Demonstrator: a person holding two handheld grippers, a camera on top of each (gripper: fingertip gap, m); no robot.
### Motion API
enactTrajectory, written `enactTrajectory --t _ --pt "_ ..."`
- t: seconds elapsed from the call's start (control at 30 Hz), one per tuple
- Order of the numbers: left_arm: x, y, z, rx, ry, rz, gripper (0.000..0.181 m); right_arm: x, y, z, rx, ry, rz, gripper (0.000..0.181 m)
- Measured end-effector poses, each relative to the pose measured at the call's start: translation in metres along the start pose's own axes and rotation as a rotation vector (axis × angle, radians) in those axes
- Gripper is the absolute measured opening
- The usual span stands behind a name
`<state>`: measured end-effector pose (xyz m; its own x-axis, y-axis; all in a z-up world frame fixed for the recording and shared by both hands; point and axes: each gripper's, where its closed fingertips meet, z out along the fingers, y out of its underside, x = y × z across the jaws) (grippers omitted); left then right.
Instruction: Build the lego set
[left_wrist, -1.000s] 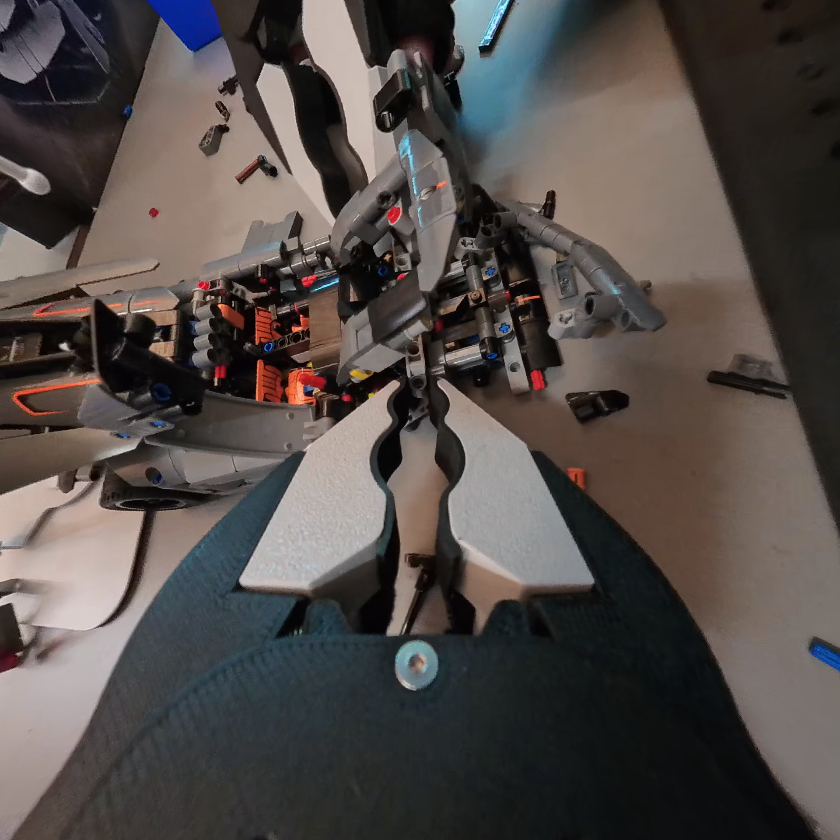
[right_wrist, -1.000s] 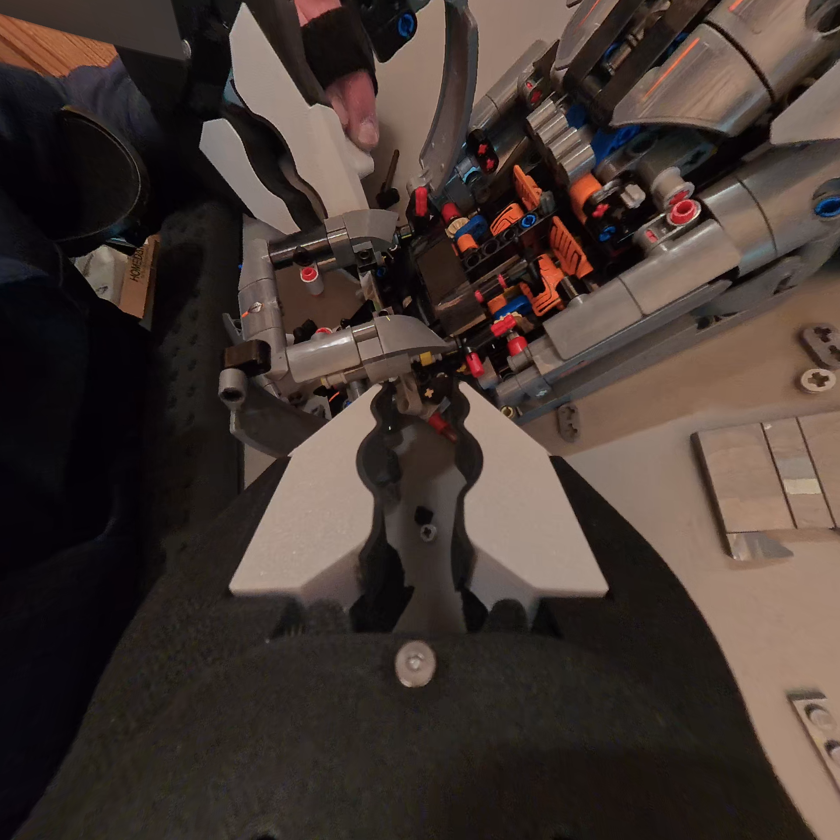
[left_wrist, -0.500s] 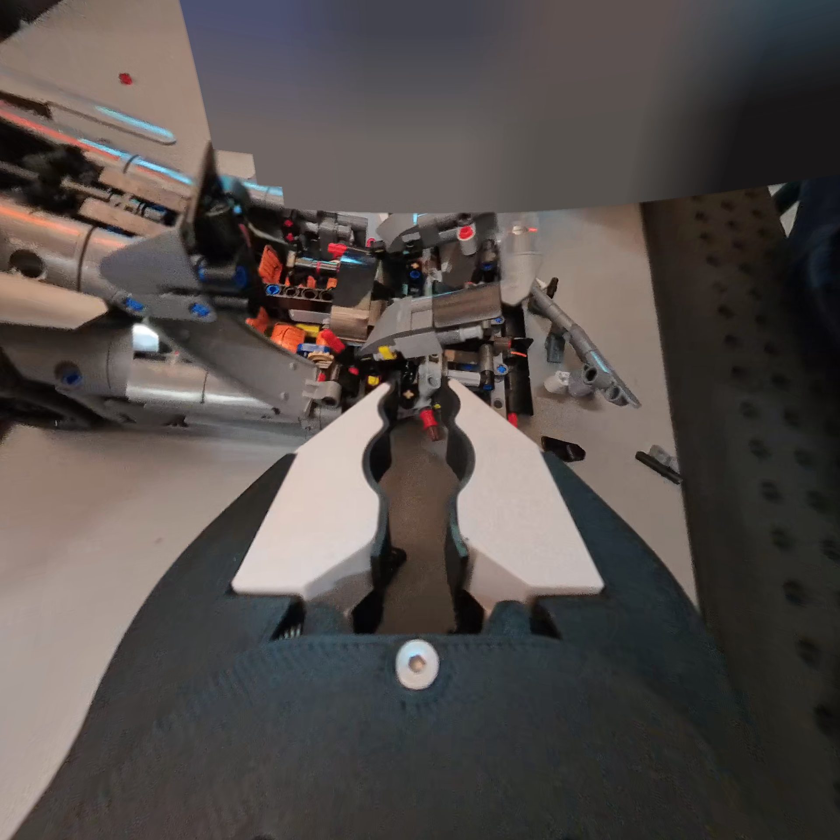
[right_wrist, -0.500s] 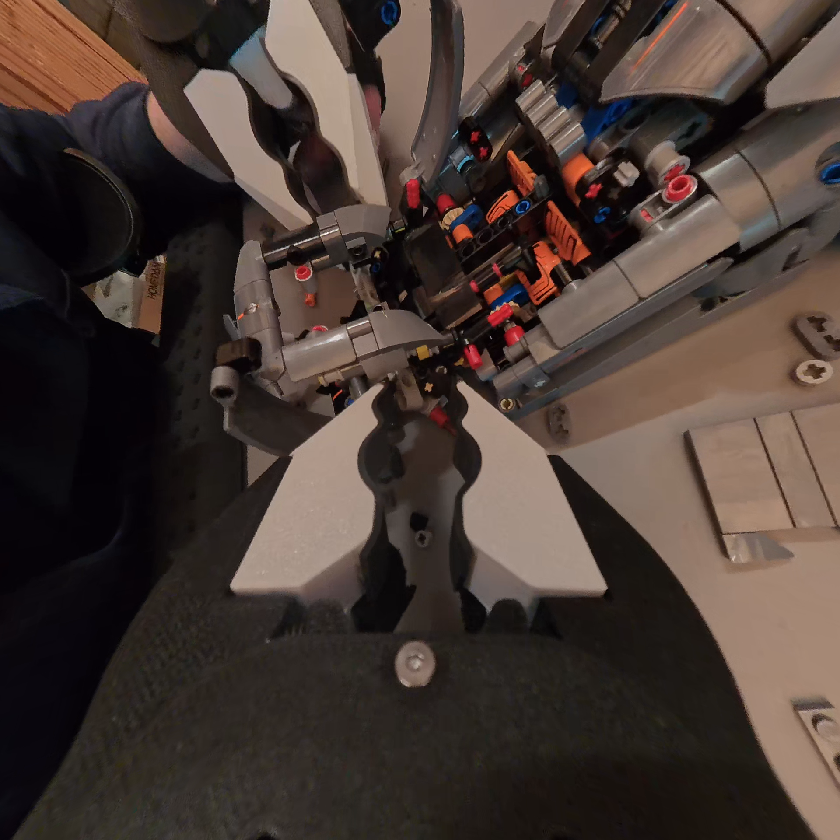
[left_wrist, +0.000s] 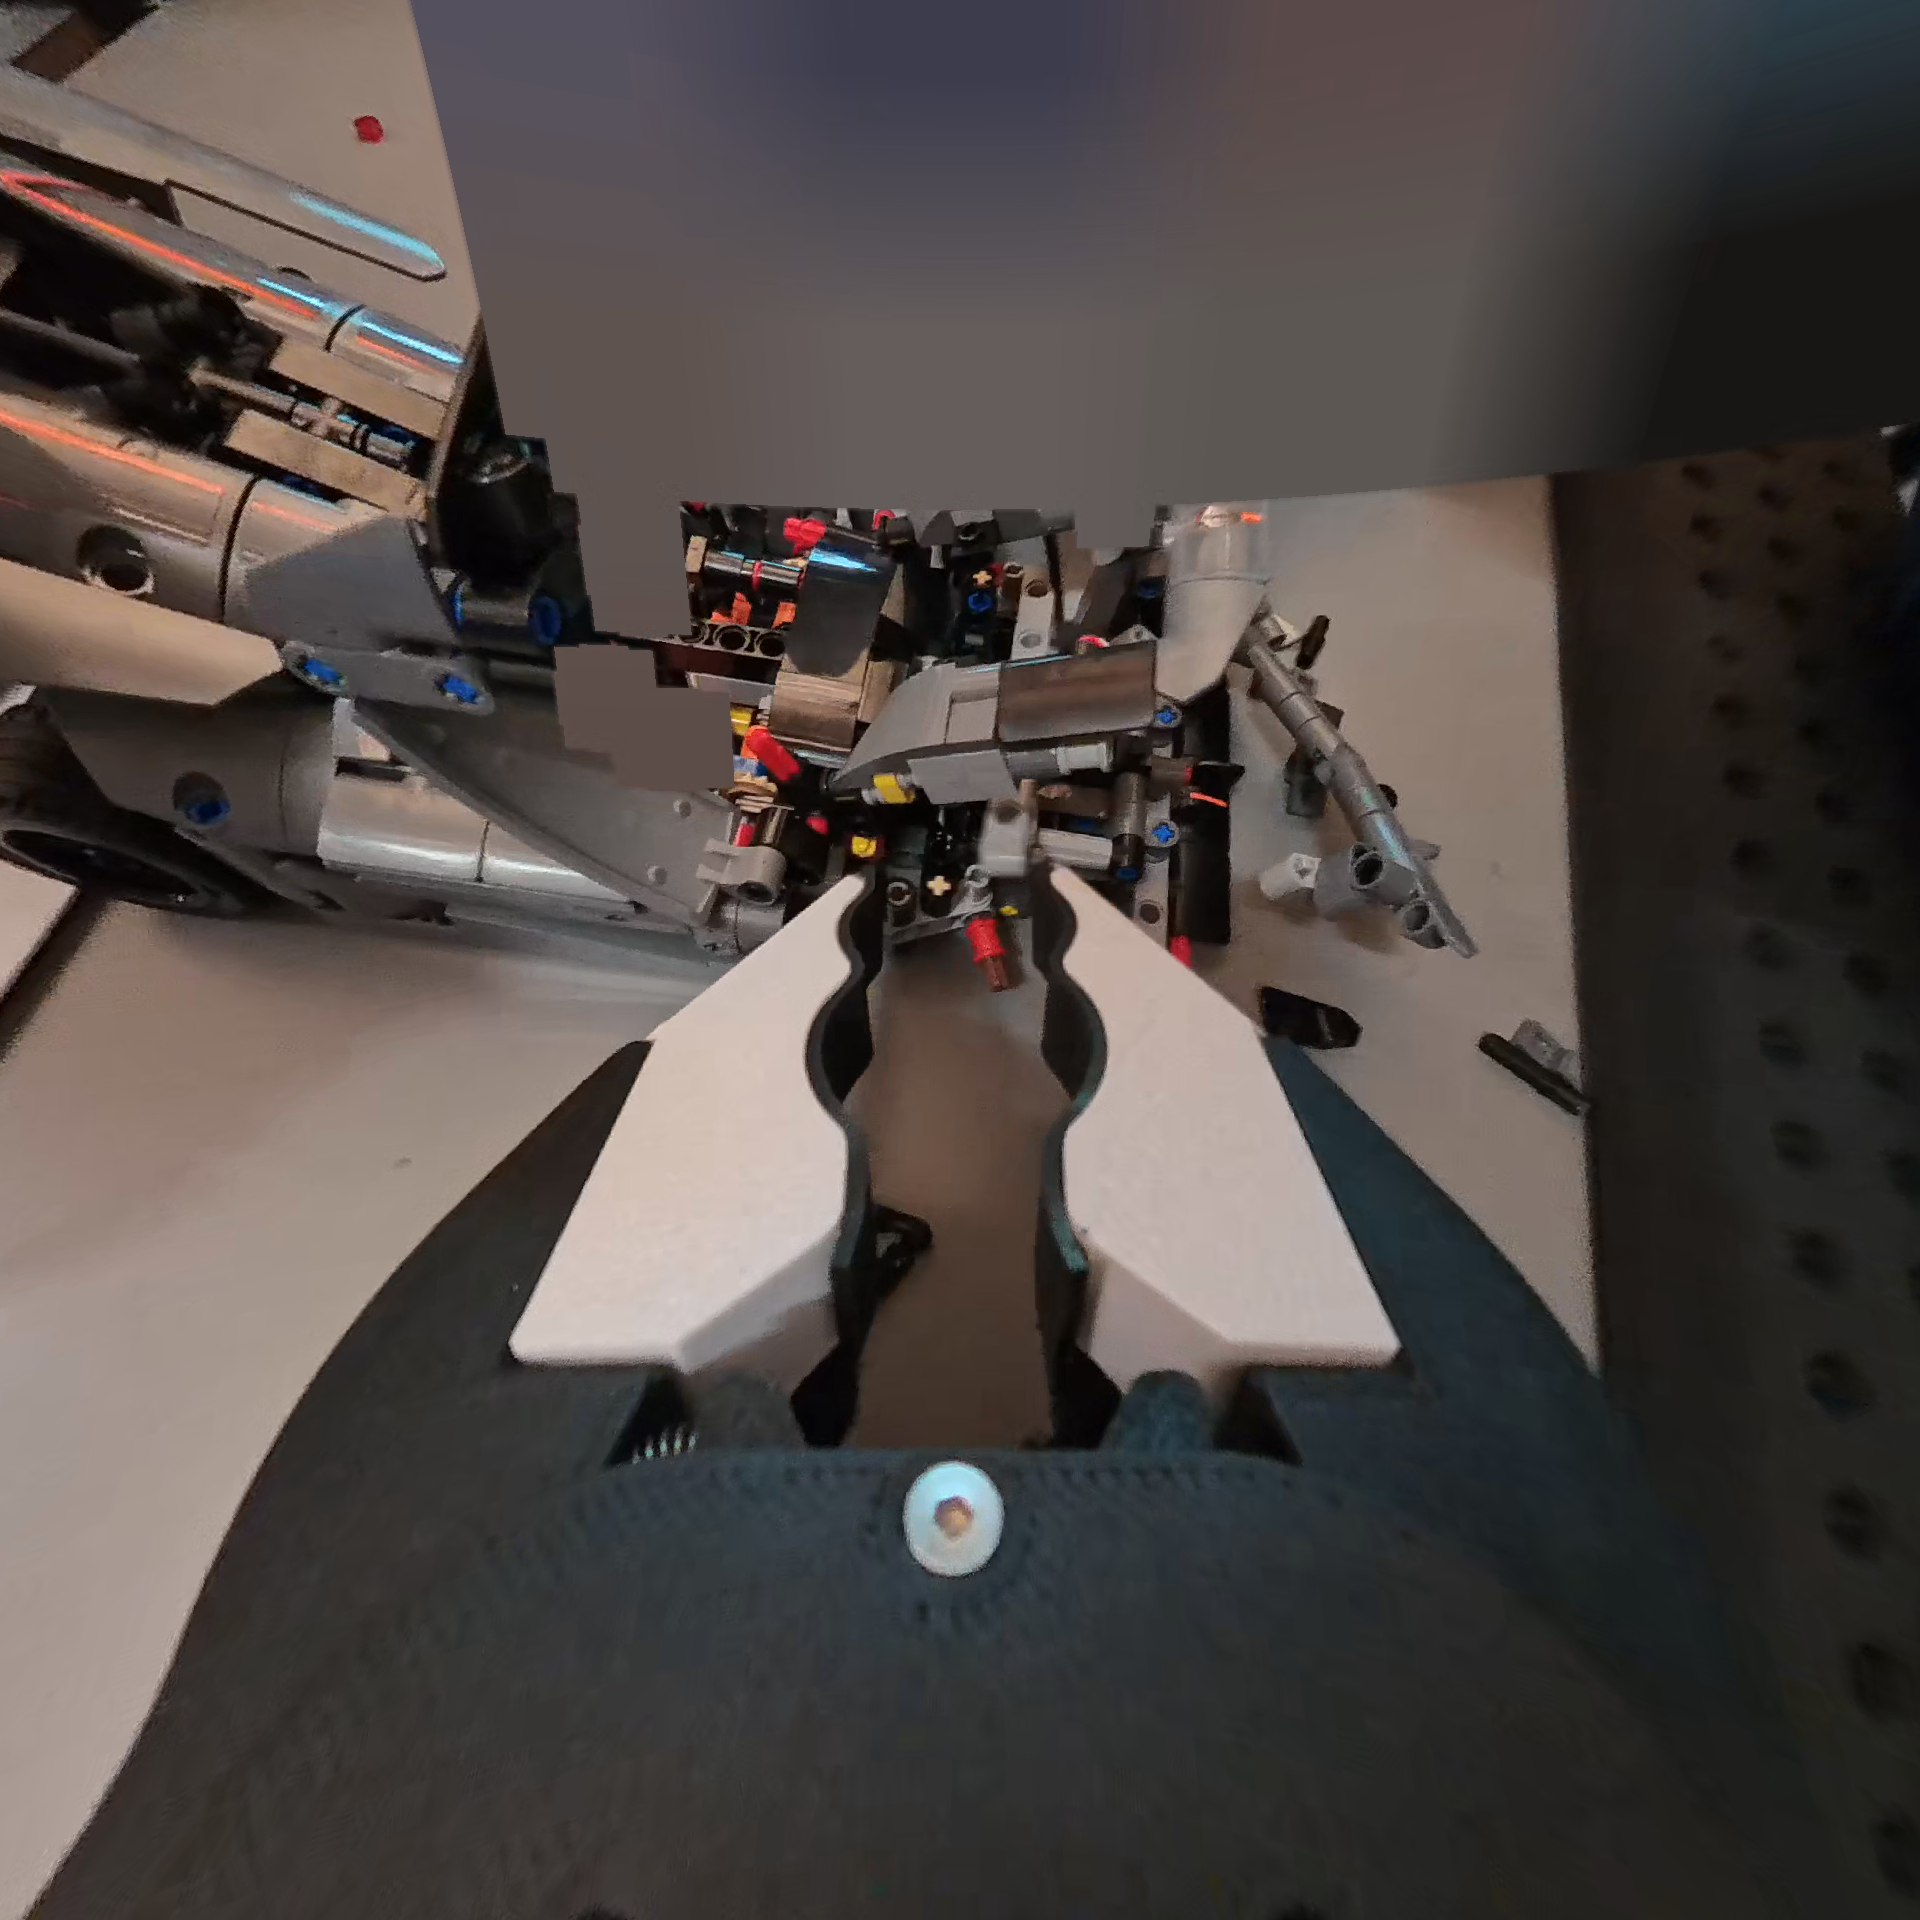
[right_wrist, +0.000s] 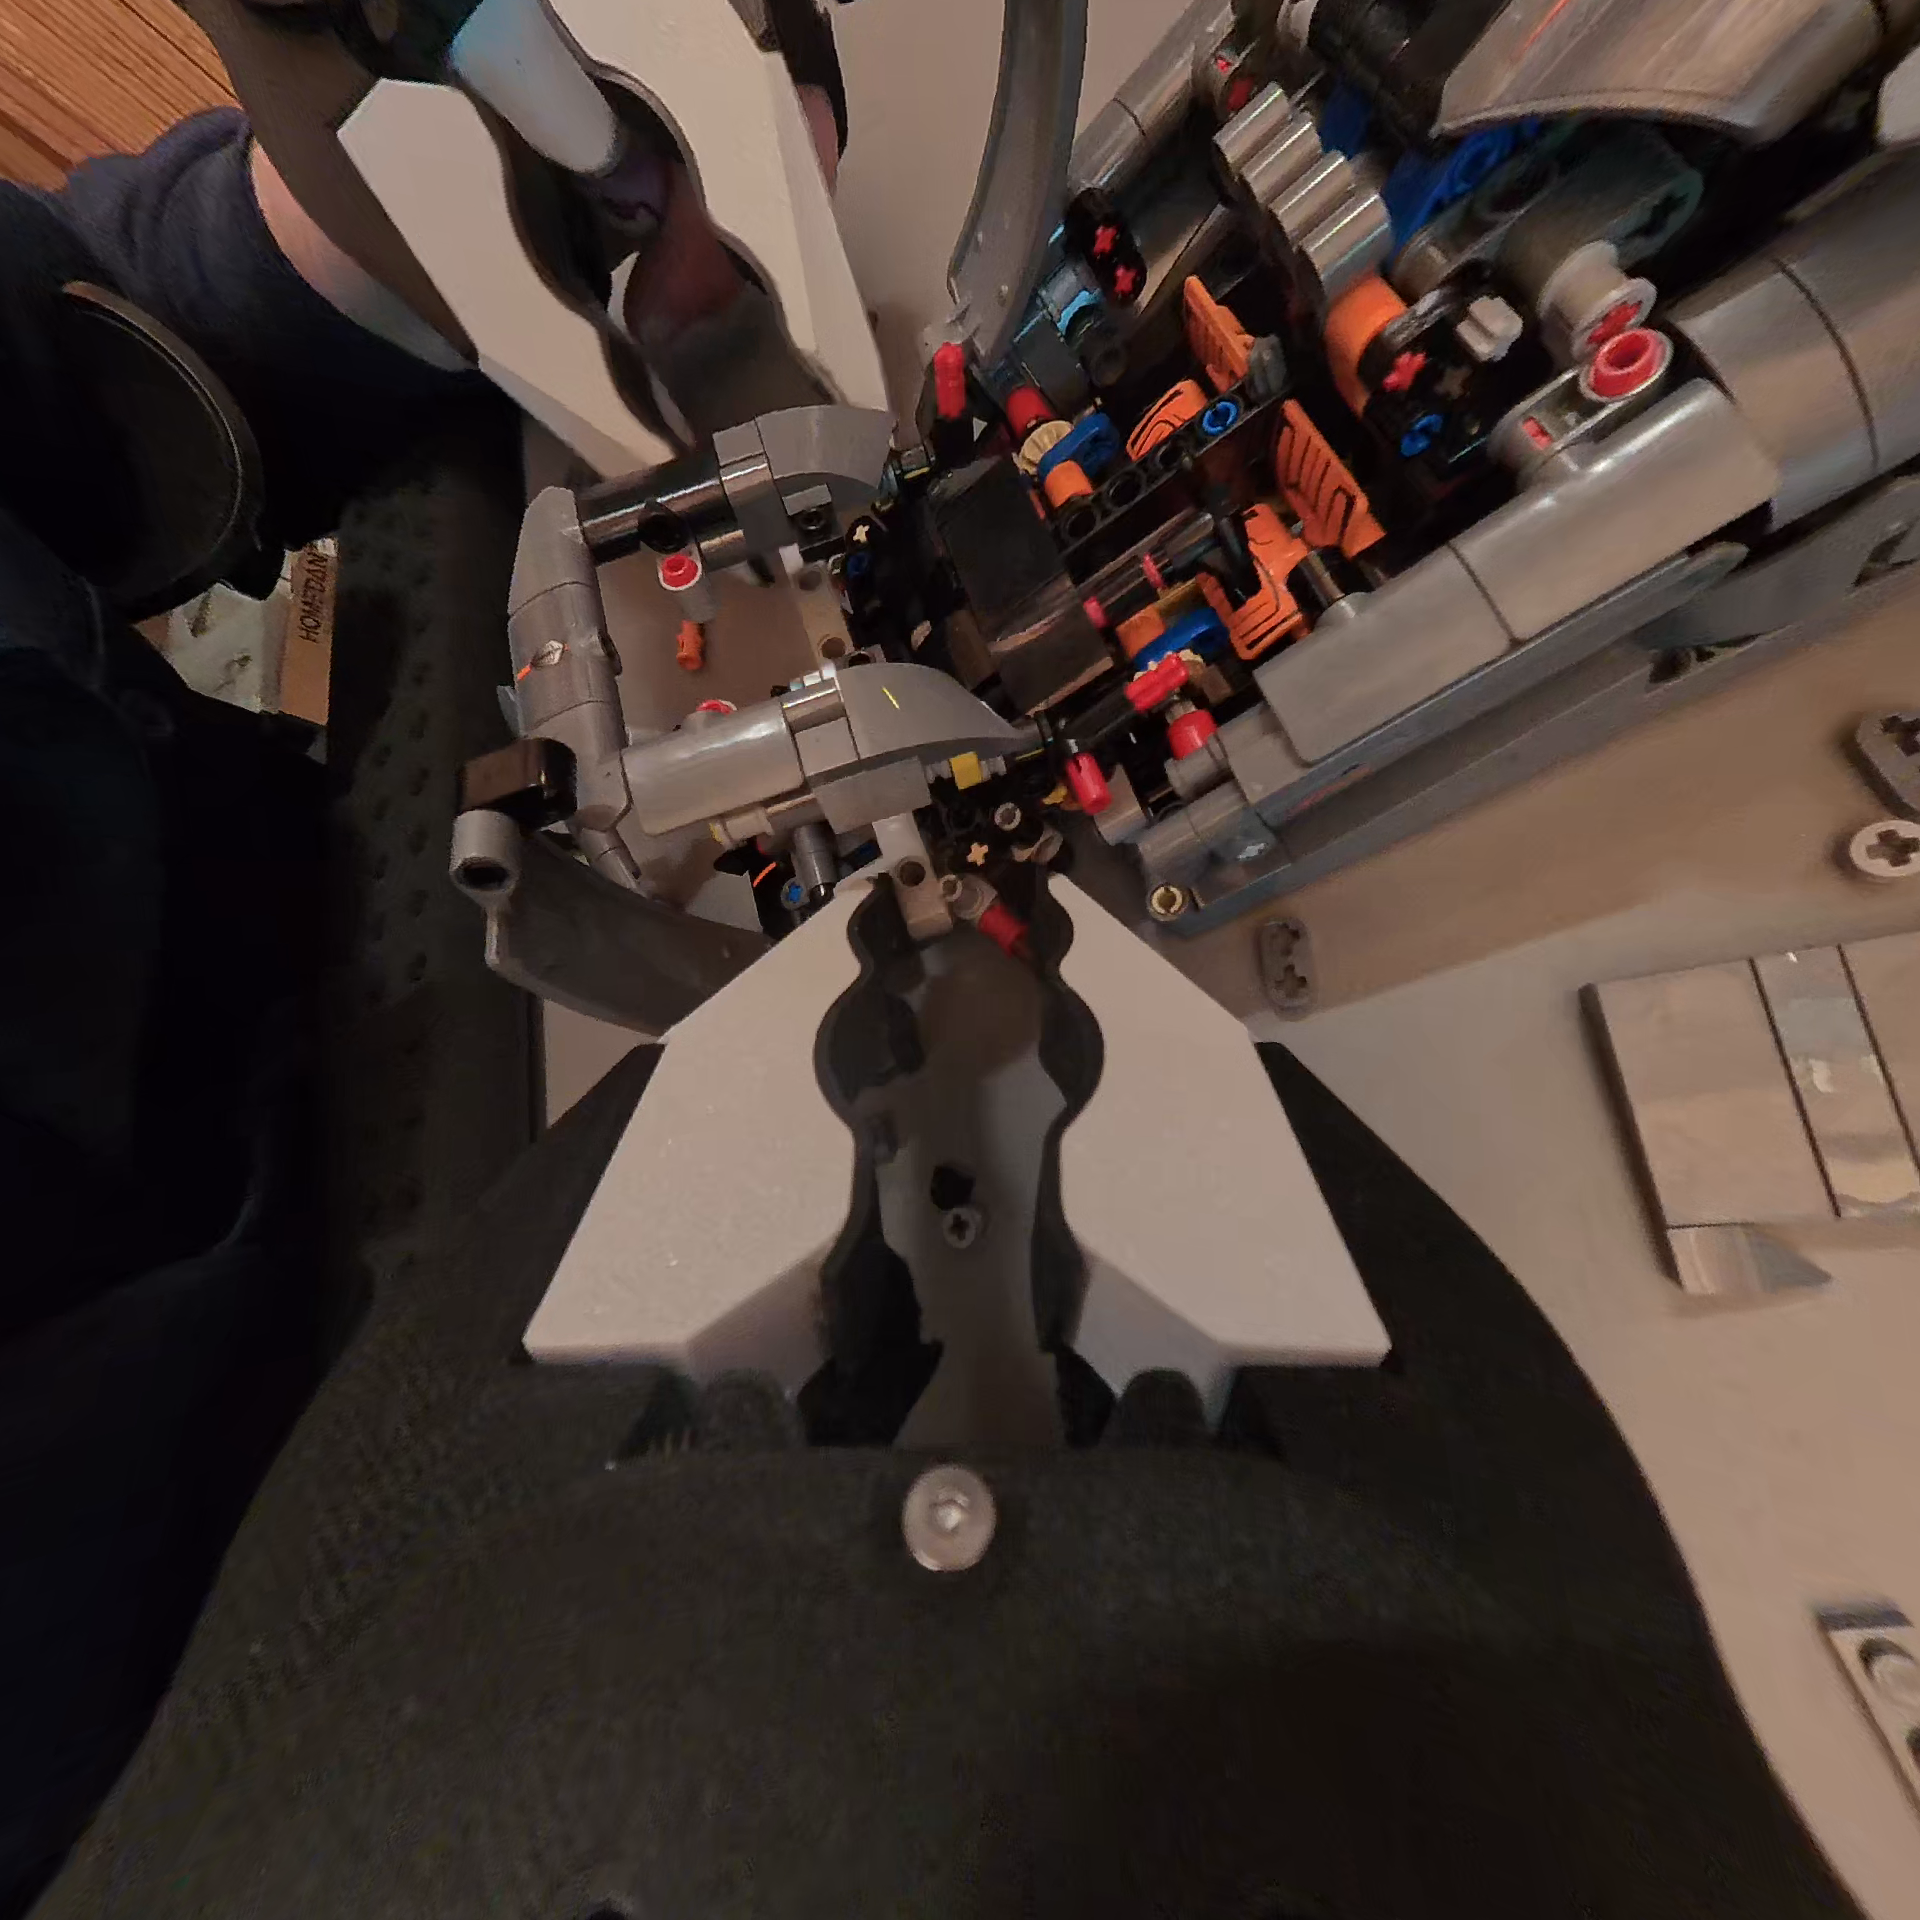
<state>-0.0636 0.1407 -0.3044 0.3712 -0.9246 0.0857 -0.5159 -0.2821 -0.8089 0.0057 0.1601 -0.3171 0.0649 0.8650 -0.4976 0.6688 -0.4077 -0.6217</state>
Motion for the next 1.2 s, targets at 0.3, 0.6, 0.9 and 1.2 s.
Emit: enactTrajectory --t 0.3,0.6,0.9,1.2 --pt "-0.005 0.002 0.001 -0.002 -0.036 0.038 0.025 -0.002 -0.003 -0.004 0.025 -0.006 0.001 0.026" --pt "0.0 -0.004 -0.01 0.02 0.003 0.139 0.033 -0.005 -0.005 -0.019 0.008 0.033 -0.05 0.039" --pt "-0.009 -0.003 -0.022 -0.002 -0.068 0.203 0.056 0.01 -0.008 -0.062 -0.006 0.248 -0.143 0.05" --pt "0.0 0.002 -0.014 -0.018 -0.146 0.306 0.055 -0.011 0.002 -0.069 0.002 0.448 -0.175 0.033"
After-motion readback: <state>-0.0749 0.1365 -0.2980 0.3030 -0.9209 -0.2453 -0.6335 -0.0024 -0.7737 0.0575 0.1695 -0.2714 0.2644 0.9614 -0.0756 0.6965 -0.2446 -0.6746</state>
